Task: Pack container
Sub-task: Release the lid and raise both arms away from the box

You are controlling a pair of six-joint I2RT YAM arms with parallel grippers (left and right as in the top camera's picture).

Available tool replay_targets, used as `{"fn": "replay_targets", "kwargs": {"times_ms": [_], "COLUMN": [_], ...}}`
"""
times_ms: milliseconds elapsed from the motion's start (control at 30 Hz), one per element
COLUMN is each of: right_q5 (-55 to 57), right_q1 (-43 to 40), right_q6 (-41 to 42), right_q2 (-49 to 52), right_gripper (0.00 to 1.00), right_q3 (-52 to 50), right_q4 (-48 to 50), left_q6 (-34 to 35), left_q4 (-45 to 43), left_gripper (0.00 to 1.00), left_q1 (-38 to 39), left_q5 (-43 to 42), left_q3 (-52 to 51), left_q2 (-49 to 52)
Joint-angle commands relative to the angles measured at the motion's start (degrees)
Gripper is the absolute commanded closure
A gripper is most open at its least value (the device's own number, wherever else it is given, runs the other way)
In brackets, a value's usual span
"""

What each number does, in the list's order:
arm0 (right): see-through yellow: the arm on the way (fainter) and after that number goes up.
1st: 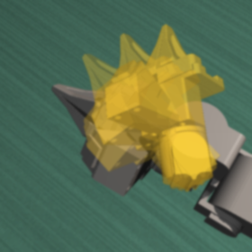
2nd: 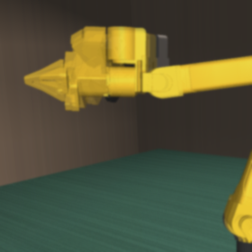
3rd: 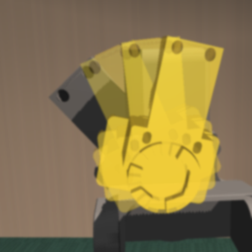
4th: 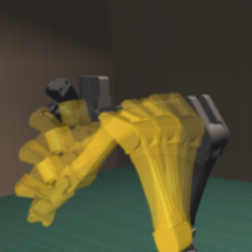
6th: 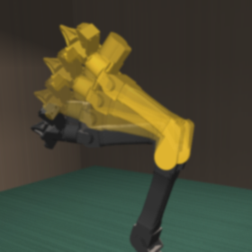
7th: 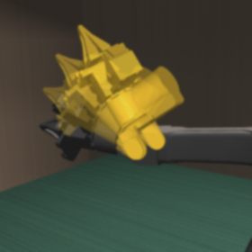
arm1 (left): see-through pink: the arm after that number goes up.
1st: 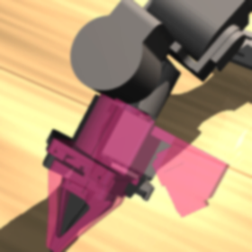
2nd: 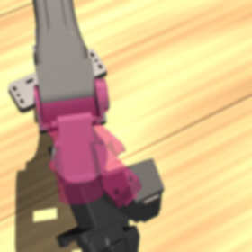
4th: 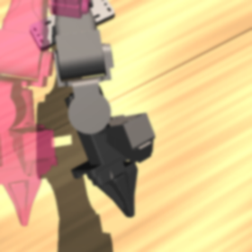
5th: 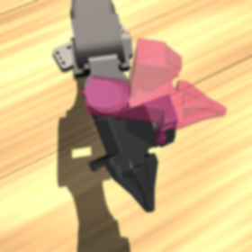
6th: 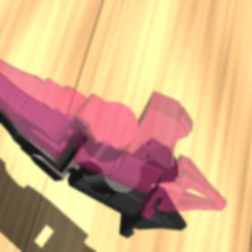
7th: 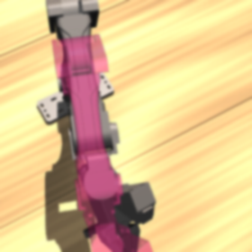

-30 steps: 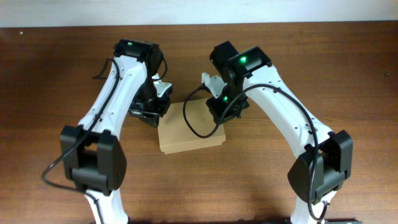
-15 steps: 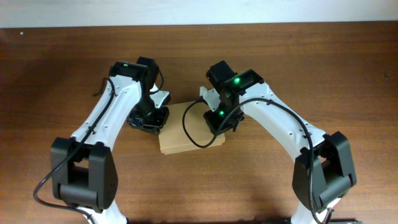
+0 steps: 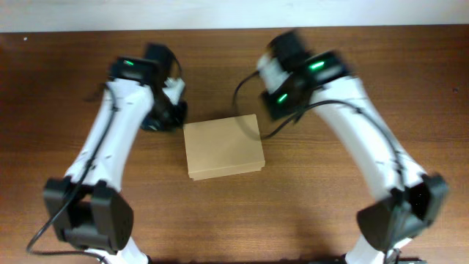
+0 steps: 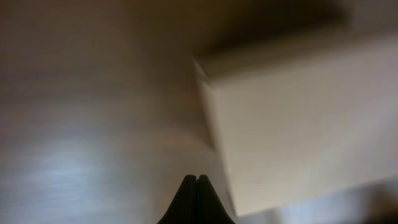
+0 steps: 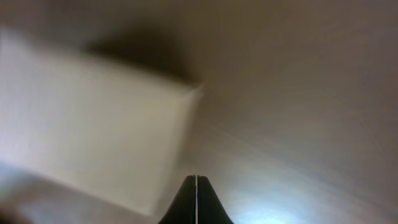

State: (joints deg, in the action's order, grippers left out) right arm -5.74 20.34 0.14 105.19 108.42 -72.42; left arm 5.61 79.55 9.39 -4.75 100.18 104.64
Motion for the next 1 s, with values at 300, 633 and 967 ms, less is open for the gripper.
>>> {"fn": "replay_targets", "kwargs": {"times_ms": [300,633,967], "right_q5": [5.8,1.9,0.0], "right_q1": [-18.8,-19.8,-20.0], "right_q6": [1.4,1.4,1.4], "right_q2": [-3.5,-3.5,-3.5], "right_gripper": [0.01,0.01,0.01], "right_q3": [11.6,11.6,11.6], "right_q4": [-3.9,-12.2,-14.3], "left_q6": [2.5,2.5,2.5], "left_q4": [0.0,0.2,0.2], "left_gripper": [0.0,0.0,0.0], "left_q1": [-9.5,-9.7,-9.7], "left_q5": [11.9,11.9,11.9], "left_q3": [15.4,15.3,15.3], "left_q2": [-3.8,-3.8,-3.8]}}
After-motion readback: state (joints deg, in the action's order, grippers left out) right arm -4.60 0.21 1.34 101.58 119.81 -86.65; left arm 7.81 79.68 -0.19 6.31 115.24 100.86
